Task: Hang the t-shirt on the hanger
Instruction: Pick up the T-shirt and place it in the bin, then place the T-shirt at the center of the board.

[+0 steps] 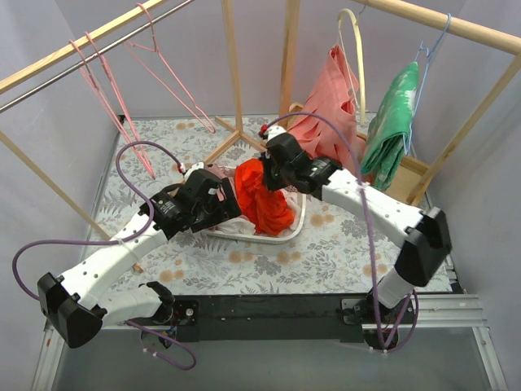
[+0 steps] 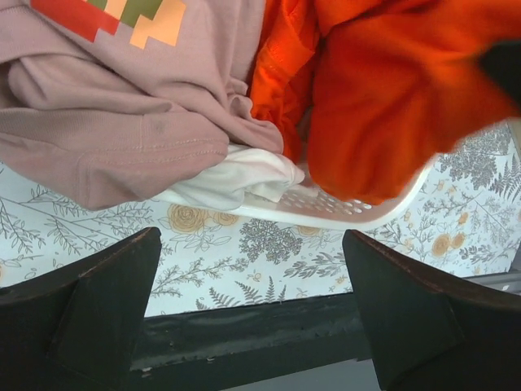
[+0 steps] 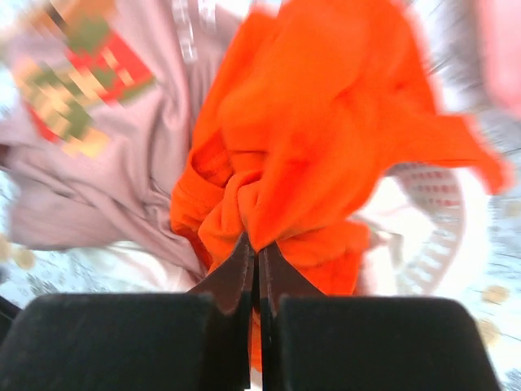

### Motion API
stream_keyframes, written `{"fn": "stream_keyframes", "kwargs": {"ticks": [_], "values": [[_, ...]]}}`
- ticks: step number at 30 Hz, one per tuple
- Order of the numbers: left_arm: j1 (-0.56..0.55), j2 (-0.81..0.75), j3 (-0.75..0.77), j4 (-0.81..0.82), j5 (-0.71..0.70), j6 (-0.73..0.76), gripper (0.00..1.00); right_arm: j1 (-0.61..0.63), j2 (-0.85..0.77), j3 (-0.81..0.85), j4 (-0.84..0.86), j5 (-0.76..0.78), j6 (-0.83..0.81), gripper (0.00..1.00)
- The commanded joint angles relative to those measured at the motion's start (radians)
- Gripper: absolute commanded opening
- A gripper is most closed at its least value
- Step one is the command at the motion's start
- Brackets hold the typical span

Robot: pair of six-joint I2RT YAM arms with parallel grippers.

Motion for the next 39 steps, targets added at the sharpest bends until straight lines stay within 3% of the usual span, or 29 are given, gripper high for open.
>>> {"fn": "stream_keyframes", "kwargs": {"ticks": [1, 6, 10, 14, 16, 18, 26, 29, 34, 39], "values": [[0.006, -0.009, 0.016, 0.059, 0.013, 0.043, 0.93, -0.008, -0.245, 0.111, -0.125, 0.17, -0.019, 0.01], [0.006, 0.035, 0.074, 0.117, 0.041, 0.069, 0.85, -0.007, -0.423, 0.036, -0.207, 0.208, 0.038, 0.01], [0.006, 0.075, 0.109, 0.154, 0.061, 0.098, 0.71, -0.008, -0.599, -0.083, -0.319, 0.306, 0.117, 0.01], [0.006, 0.128, 0.119, 0.205, 0.114, 0.133, 0.5, -0.06, -0.706, -0.252, -0.39, 0.326, 0.182, 0.01], [0.006, 0.147, 0.116, 0.231, 0.171, 0.147, 0.48, -0.099, -0.724, -0.332, -0.41, 0.308, 0.194, 0.01], [0.004, 0.178, 0.117, 0.26, 0.197, 0.162, 0.43, -0.108, -0.729, -0.378, -0.419, 0.305, 0.22, 0.19], [-0.028, 0.348, 0.187, 0.311, 0.216, 0.199, 0.47, -0.114, -0.753, -0.433, -0.437, 0.288, 0.25, 0.63], [-0.056, 0.44, 0.252, 0.309, 0.162, 0.222, 0.53, -0.114, -0.747, -0.398, -0.436, 0.288, 0.233, 0.68], [-0.071, 0.577, 0.358, 0.259, 0.078, 0.244, 0.54, -0.116, -0.694, -0.38, -0.391, 0.26, 0.205, 0.68], [-0.08, 0.648, 0.408, 0.242, 0.004, 0.244, 0.45, -0.134, -0.639, -0.38, -0.292, 0.214, 0.181, 0.69]]}}
